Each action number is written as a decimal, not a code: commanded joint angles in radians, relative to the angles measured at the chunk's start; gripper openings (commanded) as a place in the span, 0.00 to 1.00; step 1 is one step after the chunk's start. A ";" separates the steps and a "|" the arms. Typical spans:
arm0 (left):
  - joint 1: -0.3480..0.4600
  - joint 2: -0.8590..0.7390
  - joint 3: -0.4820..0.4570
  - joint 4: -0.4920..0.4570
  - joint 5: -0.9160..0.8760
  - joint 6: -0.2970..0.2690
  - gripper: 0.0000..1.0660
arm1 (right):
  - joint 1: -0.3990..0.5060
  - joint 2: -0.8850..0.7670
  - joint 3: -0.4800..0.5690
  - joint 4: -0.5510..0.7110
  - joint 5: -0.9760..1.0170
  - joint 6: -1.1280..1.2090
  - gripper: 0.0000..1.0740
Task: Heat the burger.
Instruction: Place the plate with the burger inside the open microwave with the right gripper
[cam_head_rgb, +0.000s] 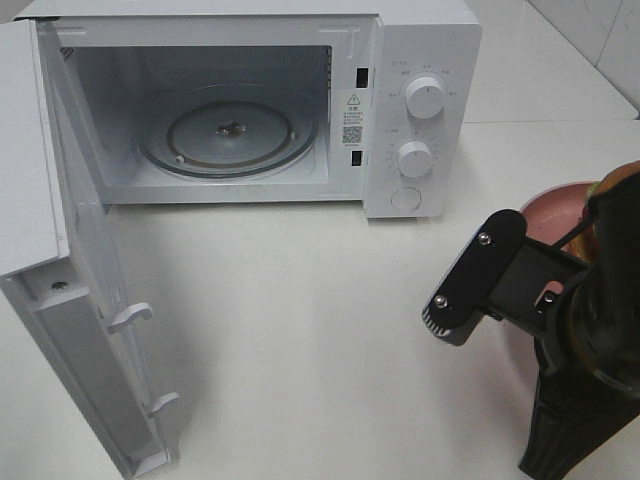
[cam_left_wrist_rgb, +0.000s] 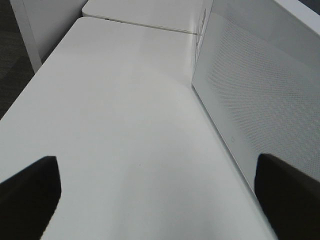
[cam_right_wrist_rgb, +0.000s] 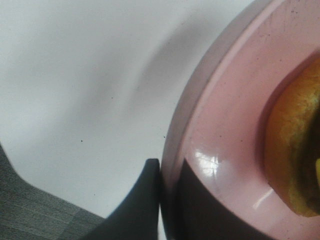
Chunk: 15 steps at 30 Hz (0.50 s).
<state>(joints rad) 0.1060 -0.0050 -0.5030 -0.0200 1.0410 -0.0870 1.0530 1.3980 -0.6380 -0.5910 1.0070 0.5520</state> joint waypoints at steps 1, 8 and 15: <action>-0.008 -0.018 0.002 -0.002 -0.006 -0.005 0.92 | 0.023 -0.010 -0.001 -0.057 0.039 -0.027 0.00; -0.008 -0.018 0.002 -0.002 -0.006 -0.005 0.92 | 0.091 -0.010 -0.001 -0.057 0.035 -0.068 0.01; -0.008 -0.018 0.002 -0.002 -0.006 -0.005 0.92 | 0.112 -0.010 -0.001 -0.058 0.004 -0.130 0.01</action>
<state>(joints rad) 0.1060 -0.0050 -0.5030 -0.0200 1.0410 -0.0870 1.1590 1.3980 -0.6380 -0.5910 0.9910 0.4410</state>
